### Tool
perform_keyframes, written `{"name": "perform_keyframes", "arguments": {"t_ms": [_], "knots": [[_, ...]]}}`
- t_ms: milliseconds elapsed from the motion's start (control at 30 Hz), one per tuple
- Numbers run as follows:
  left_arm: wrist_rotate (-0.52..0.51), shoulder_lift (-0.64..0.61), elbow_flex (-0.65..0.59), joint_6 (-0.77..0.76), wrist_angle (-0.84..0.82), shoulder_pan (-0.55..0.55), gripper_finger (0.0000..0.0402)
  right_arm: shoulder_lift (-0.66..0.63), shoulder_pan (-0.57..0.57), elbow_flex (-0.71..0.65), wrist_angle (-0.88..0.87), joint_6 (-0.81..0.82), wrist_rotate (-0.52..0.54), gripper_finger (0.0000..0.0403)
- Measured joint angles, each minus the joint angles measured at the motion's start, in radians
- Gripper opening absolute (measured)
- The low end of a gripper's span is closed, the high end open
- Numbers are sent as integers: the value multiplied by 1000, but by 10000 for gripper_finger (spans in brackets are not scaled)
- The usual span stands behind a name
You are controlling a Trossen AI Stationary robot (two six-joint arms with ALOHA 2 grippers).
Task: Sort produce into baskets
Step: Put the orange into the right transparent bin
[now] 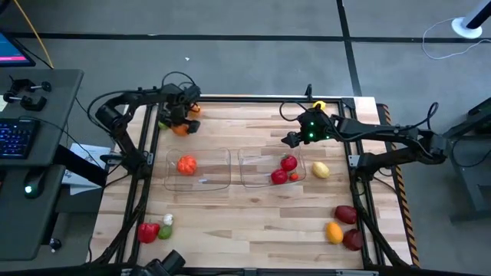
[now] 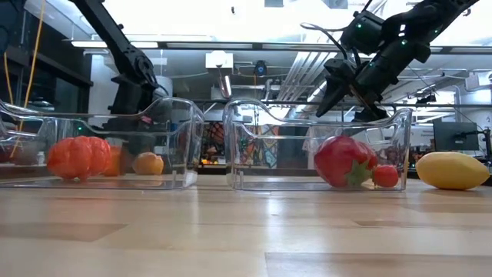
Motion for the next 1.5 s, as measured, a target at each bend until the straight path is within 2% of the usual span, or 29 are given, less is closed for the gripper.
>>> {"name": "perform_keyframes", "arguments": {"t_ms": [133,433,533,633,767,867,1033,1200,1333,1500], "knots": [[-7,0,-14,22,40,-27,390,0,0,0,1,4,-1,369],[-7,-52,21,27,134,-33,331,-2,0,57,5,-23,-41,369],[40,-79,21,28,135,-49,327,-8,0,115,5,-54,-88,369],[128,-156,21,44,209,-93,326,-38,0,189,3,-110,-128,369],[265,-285,21,13,428,-207,324,-88,0,286,-34,-188,-125,369],[303,-355,21,-31,609,-337,324,-117,0,345,-101,-227,-110,369],[292,-377,21,-1,826,-594,325,-150,0,398,-209,-245,-73,369],[172,-312,20,161,981,-790,342,-159,0,402,-255,-243,-37,369],[154,-283,20,175,1059,-860,350,-158,0,402,-285,-218,-14,369],[142,-241,20,225,1132,-888,353,-158,0,402,-293,-216,-10,369]]}}
